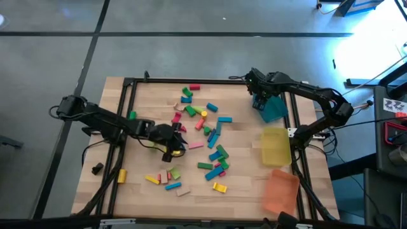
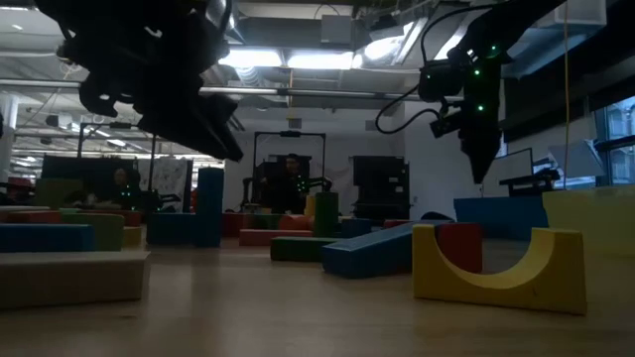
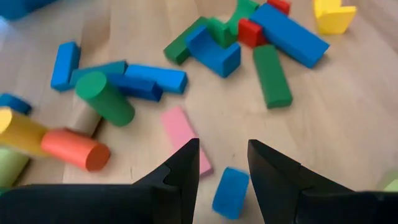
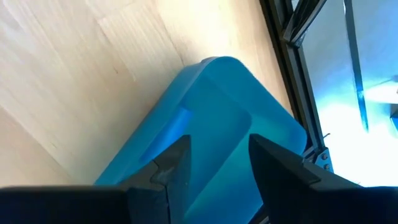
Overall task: Sort blocks by size
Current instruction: Put the blue rectangular block into the yellow bin
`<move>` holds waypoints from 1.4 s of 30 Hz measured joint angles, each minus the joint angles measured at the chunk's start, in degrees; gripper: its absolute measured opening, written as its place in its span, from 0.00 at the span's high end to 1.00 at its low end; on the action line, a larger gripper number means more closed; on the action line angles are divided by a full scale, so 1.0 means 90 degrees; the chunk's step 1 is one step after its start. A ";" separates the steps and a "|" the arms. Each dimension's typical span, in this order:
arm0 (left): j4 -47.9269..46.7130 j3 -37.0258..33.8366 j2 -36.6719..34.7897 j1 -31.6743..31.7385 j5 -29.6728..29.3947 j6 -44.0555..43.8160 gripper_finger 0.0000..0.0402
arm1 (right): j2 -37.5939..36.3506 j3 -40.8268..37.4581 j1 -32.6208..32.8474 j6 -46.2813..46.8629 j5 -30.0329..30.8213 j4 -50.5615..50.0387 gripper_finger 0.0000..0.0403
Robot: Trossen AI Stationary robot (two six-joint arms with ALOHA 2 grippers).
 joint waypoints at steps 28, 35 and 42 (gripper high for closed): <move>-0.0992 0.0782 -0.0005 -0.0050 -0.0019 -0.0420 0.53 | 0.0000 0.0000 0.0000 0.0000 0.0000 0.0038 0.59; -0.1193 0.0782 -0.0005 -0.0045 -0.0016 0.0141 0.51 | 0.0000 0.0000 0.0000 0.0000 -0.0001 0.0041 0.59; -0.1509 0.0737 0.0078 -0.0045 -0.0014 0.0141 0.51 | 0.0000 0.0000 0.0000 0.0000 -0.0001 0.0053 0.59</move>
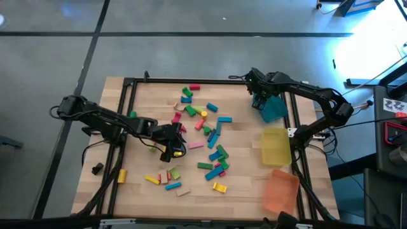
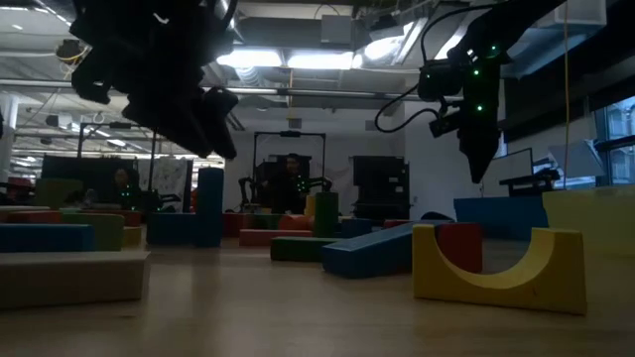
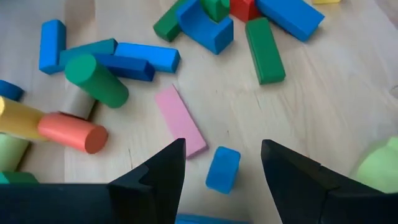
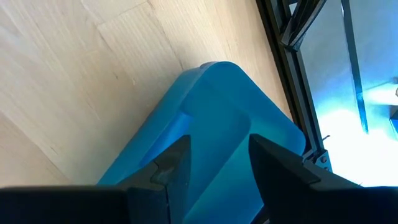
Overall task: Sort blocks by size
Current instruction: Put the blue rectangular block into the yellow bin
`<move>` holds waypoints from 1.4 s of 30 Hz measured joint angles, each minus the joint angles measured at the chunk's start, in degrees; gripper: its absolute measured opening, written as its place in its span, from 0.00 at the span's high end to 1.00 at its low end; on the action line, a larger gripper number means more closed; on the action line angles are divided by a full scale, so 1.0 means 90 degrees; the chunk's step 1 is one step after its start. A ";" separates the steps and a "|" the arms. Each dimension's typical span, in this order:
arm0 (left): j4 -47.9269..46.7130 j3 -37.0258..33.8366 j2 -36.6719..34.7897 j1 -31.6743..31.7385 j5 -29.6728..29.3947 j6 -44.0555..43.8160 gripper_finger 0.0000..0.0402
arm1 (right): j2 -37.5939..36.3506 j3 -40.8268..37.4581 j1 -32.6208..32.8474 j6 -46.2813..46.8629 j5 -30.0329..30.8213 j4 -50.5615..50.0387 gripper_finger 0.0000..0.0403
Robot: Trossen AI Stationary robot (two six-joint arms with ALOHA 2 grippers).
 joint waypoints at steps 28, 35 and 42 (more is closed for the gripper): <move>0.0339 0.0018 0.0949 0.0000 0.0002 0.0135 0.89 | -0.0377 -0.0002 0.0002 -0.0140 -0.0153 -0.0495 0.59; 0.0347 0.0583 0.0947 0.0016 0.0181 0.0090 0.89 | -0.1148 -0.0002 0.0002 -0.0219 -0.0129 -0.0680 0.59; 0.2635 0.0902 0.1126 0.0357 0.0352 0.0297 0.87 | -0.1684 -0.0002 0.0002 -0.0032 -0.0721 -0.0675 0.59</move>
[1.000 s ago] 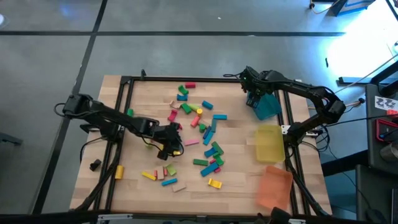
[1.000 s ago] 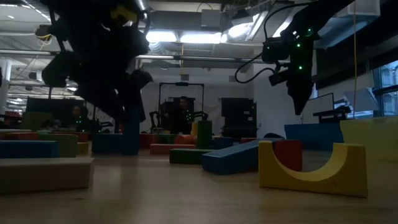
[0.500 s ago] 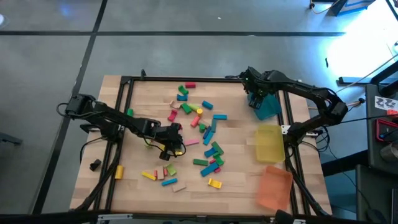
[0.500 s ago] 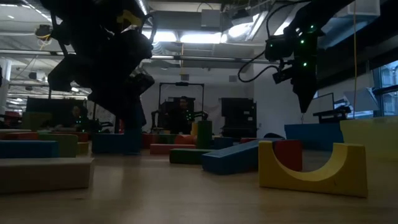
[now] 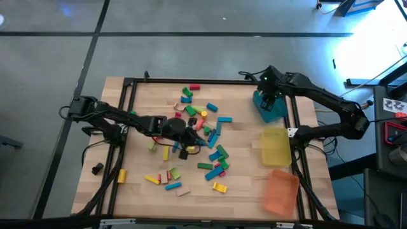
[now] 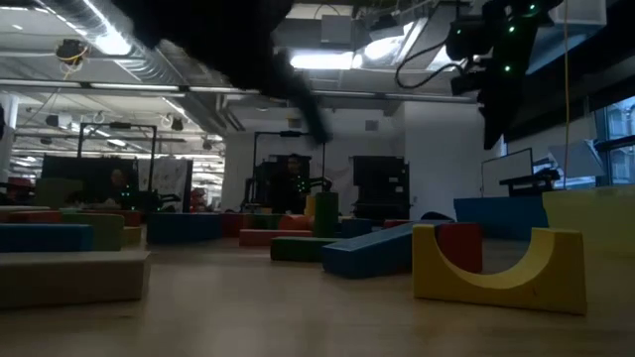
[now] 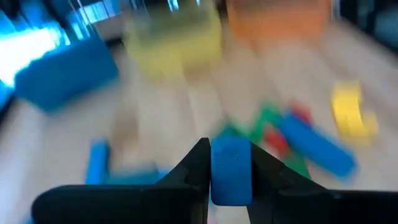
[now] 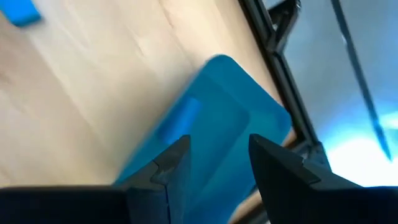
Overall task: Sort blocks by size
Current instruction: Put the blue rectangular block into the yellow bin
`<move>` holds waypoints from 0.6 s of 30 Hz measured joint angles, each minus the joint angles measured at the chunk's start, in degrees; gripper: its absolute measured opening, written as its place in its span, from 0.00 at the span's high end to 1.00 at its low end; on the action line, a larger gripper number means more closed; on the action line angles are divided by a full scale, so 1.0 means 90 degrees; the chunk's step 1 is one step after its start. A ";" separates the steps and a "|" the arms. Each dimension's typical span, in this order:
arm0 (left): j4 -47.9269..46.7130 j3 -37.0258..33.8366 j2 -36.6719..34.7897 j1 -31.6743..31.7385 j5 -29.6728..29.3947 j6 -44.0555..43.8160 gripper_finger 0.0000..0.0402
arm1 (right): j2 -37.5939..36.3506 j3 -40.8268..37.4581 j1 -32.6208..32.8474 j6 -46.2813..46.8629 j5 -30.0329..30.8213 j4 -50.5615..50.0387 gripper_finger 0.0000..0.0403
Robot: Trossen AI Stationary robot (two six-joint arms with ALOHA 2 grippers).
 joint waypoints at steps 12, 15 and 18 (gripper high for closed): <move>0.4171 0.1637 0.2878 0.0314 0.0486 0.0210 0.86 | -0.0215 0.0001 0.0005 0.0005 -0.0961 0.0012 0.59; 0.4138 0.2718 0.3758 0.0330 0.0484 0.0232 0.86 | -0.0215 0.0000 0.0005 0.0005 -0.0915 0.0019 0.59; 0.3846 0.3830 0.4522 0.0327 0.0485 0.0320 0.86 | -0.0215 0.0000 0.0005 0.0005 -0.0886 0.0015 0.59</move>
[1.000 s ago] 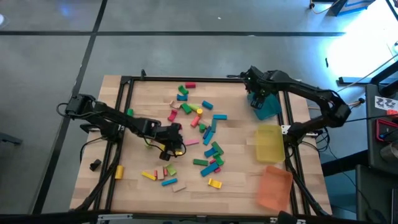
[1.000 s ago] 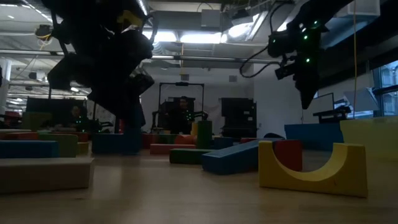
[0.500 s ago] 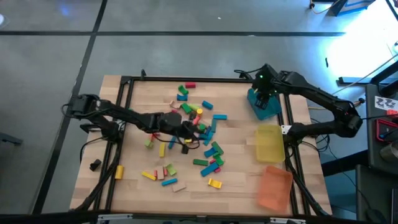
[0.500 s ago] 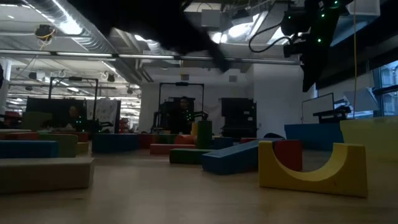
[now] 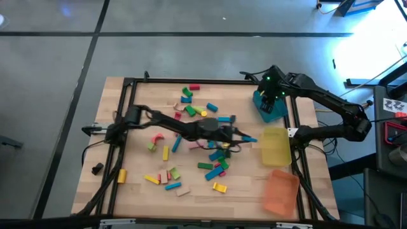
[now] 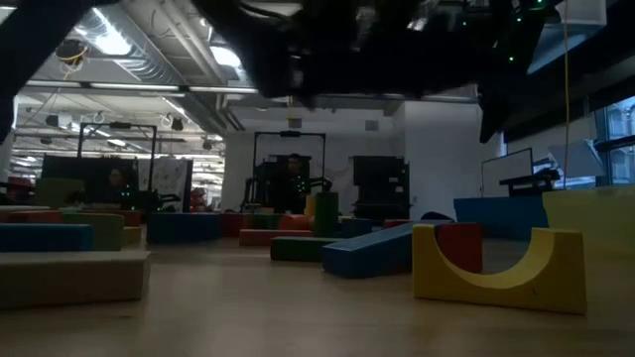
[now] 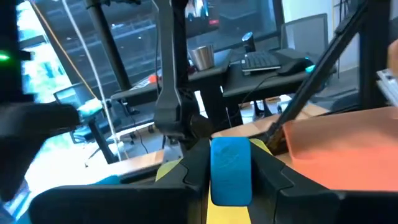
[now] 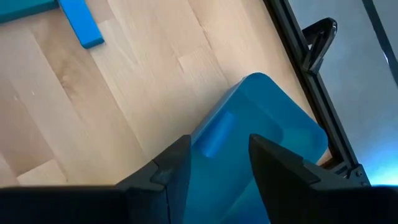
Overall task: Sort blocks by size
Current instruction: Put the blue rectangular block into the yellow bin
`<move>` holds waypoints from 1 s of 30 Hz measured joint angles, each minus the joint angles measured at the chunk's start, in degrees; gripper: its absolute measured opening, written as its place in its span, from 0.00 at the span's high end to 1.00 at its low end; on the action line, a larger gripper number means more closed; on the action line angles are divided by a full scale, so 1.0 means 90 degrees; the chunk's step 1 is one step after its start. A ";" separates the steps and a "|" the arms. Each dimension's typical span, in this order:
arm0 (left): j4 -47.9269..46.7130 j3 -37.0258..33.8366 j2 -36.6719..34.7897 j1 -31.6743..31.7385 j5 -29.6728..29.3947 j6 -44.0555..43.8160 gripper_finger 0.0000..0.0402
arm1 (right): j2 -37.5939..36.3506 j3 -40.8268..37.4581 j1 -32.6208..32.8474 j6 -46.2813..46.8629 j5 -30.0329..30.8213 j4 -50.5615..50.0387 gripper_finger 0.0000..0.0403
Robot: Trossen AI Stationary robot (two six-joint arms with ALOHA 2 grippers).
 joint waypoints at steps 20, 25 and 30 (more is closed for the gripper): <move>-0.0961 0.3479 0.2751 -0.0023 0.0003 0.0057 0.85 | 0.0000 0.0002 -0.0005 -0.0002 0.0070 -0.0005 0.59; -0.0967 0.3480 0.2790 -0.0021 -0.0086 0.0085 0.85 | 0.0002 0.0002 -0.0005 -0.0002 0.0070 -0.0005 0.59; -0.0825 0.3480 0.2790 -0.0013 -0.0237 -0.0346 0.79 | 0.0002 0.0002 -0.0005 -0.0002 0.0070 -0.0005 0.59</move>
